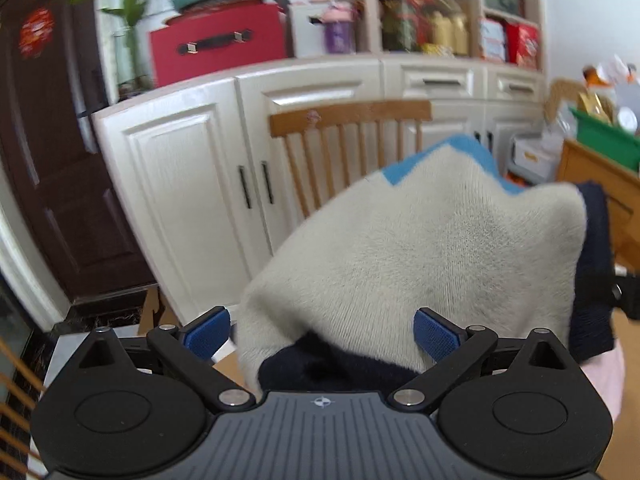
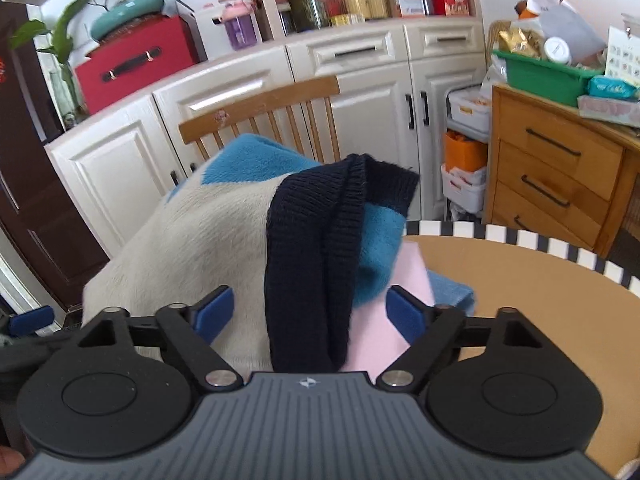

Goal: Fold clothes
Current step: 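Grasp the knit cardigan's cream edge with the left gripper while the right grasps its navy cuff, then lift the cardigan off the pile with both grippers and swing it onto the table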

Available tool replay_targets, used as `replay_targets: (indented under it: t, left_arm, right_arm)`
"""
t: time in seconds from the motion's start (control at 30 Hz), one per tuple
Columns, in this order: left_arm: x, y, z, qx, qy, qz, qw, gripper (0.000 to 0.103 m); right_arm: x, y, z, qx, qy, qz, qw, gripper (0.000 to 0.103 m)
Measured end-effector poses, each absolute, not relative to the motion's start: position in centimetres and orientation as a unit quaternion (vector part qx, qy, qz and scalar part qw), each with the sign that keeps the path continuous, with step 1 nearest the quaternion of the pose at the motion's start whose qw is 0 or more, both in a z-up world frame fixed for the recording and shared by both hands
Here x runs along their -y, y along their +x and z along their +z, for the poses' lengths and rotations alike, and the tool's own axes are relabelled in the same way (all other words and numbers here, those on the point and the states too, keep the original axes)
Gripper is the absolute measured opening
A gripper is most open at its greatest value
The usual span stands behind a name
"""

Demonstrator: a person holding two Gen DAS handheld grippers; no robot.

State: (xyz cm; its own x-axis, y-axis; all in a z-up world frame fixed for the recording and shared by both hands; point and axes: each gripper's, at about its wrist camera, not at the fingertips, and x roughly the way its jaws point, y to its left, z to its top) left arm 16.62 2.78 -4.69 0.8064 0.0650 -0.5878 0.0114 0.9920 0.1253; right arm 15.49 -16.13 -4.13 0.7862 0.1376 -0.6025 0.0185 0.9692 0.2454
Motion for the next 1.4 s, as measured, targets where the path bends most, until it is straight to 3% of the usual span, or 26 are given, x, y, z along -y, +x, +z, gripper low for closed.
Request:
replay_targets:
  t: [0.07,0.1,0.13,0.17,0.2,0.23,0.4,0.6,1.03,1.27,1.4]
  left_arm:
    - [-2.5,17.4,-5.3,-0.312,0.062,-0.012,0.948,0.089]
    - [-2.4,17.7,-5.7,-0.314,0.063,-0.028,0.947,0.078]
    - [-2.3,18.0,-6.1,-0.318,0.062,-0.043,0.945,0.070]
    - [-2.2,18.3,-6.5,-0.323,0.060,-0.057,0.943,0.050]
    - [-2.4,18.4,-6.8,-0.327,0.048,-0.066,0.941,0.021]
    - [-2.8,18.6,-7.0,-0.331,0.032,-0.074,0.940,0.007]
    - [-4.8,18.2,-6.5,-0.333,-0.021,-0.104,0.937,0.006]
    - [-6.9,14.5,-1.4,-0.308,-0.051,-0.127,0.941,0.006]
    - [-5.3,-8.1,13.6,-0.241,-0.067,-0.187,0.950,0.006]
    - [-0.6,-20.1,22.6,-0.200,-0.120,-0.231,0.945,0.006]
    - [1.2,-23.6,25.8,-0.181,-0.147,-0.229,0.945,0.006]
  right_arm:
    - [15.5,16.5,-4.6,-0.335,0.110,0.041,0.935,0.053]
    - [15.2,17.0,-4.8,-0.343,0.104,0.045,0.932,0.022]
    - [14.9,17.1,-4.9,-0.345,0.100,0.050,0.932,0.011]
    - [14.6,17.0,-4.9,-0.344,0.097,0.055,0.932,0.011]
    - [14.3,17.0,-4.9,-0.344,0.095,0.061,0.932,0.010]
    - [14.1,16.8,-4.8,-0.342,0.093,0.066,0.933,0.010]
    - [14.7,14.8,-2.0,-0.324,0.111,0.100,0.934,0.008]
    - [16.5,10.2,4.1,-0.287,0.150,0.173,0.930,0.008]
    - [26.2,-6.5,16.3,-0.235,0.230,0.324,0.887,0.008]
    - [32.4,-14.6,26.0,-0.172,0.186,0.356,0.900,0.008]
    - [32.1,-16.5,30.7,-0.133,0.095,0.347,0.923,0.008]
